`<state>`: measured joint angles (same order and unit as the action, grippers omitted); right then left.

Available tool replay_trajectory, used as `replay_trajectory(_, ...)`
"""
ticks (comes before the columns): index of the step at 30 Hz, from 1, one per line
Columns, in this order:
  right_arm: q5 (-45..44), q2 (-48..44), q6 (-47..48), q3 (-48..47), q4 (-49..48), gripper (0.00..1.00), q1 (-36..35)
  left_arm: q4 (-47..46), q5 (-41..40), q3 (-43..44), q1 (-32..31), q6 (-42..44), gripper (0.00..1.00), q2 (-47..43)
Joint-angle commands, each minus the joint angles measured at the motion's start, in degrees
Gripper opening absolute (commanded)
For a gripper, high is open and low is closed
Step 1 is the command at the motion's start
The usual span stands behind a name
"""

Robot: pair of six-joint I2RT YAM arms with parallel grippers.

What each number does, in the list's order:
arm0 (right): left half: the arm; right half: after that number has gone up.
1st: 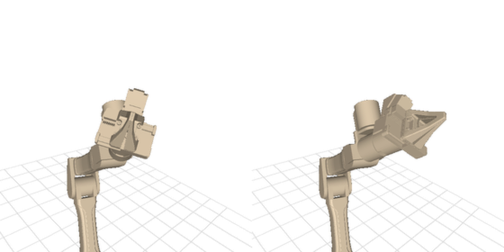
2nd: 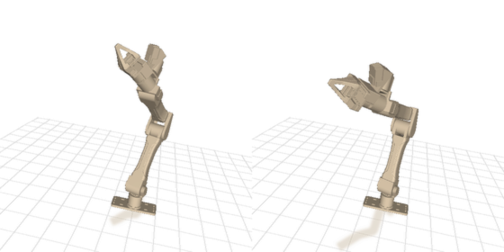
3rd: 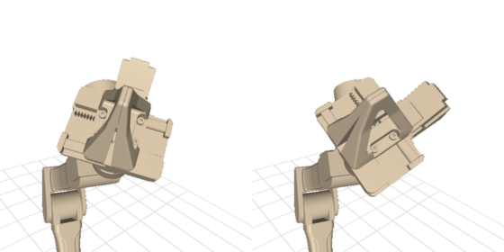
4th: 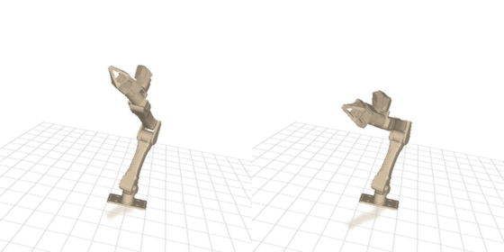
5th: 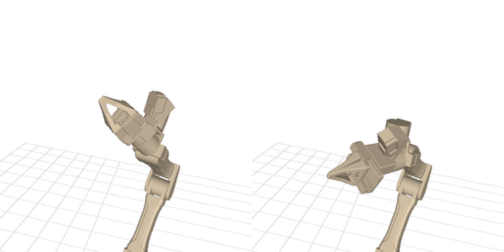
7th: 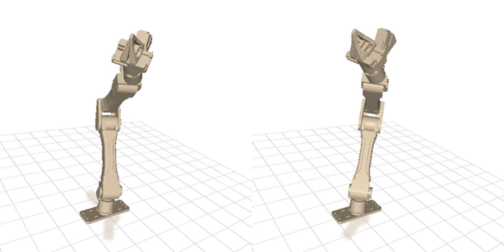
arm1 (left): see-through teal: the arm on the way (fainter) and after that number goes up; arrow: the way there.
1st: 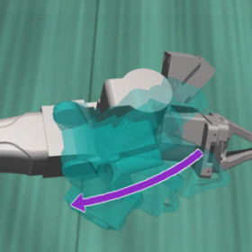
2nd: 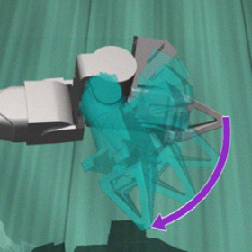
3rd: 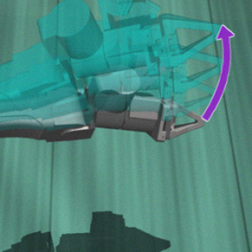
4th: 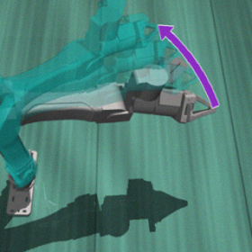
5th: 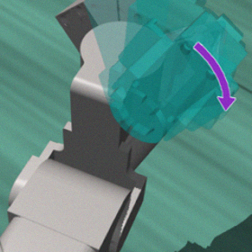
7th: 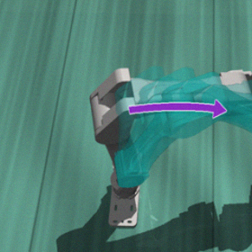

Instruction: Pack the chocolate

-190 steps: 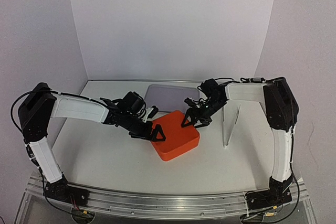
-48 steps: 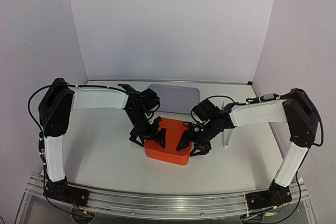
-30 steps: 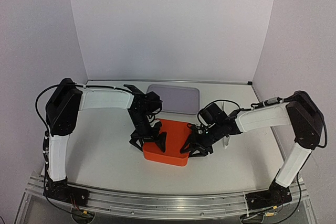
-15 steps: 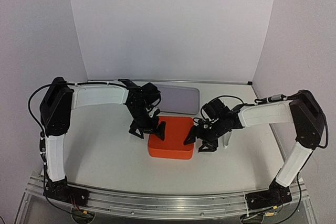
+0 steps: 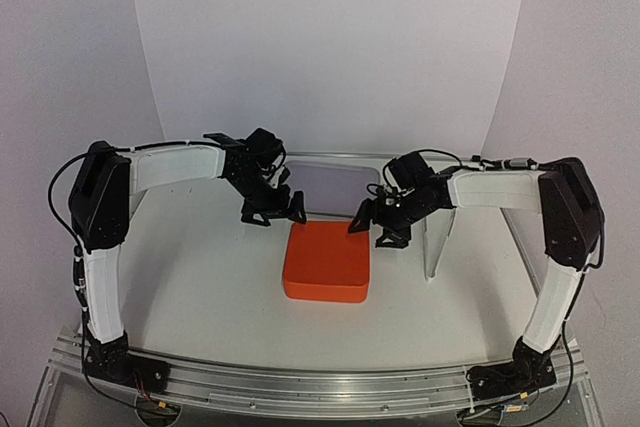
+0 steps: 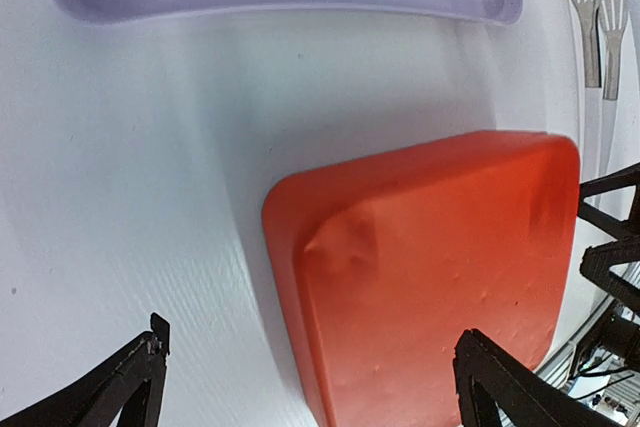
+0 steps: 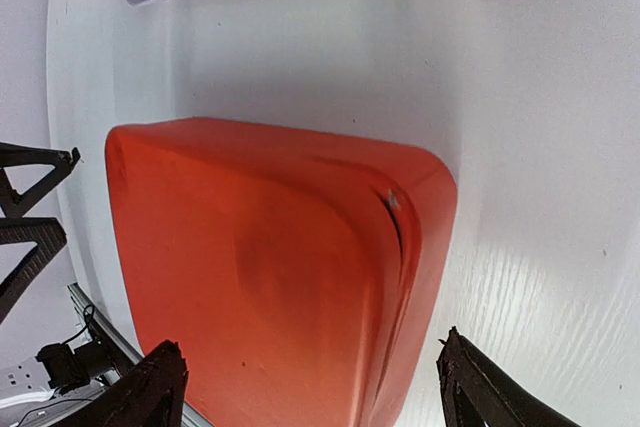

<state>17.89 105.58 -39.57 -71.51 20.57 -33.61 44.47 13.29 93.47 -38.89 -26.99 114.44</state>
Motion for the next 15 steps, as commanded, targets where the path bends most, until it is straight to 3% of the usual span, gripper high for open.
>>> replay_trajectory(1,3.0,5.8,4.0,-5.9,0.7,0.84,1.8,-9.0,2.2,3.6,0.4,-1.1,0.99,4.6)
replay_trajectory(10,6.6,13.7,6.7,-10.4,0.7,0.83,3.3,-12.6,7.0,4.8,0.3,-2.8,0.82,13.0)
replay_trajectory(15,9.4,16.9,6.8,-11.6,0.5,0.75,3.3,-11.3,9.7,9.9,-0.5,-2.6,0.7,18.8)
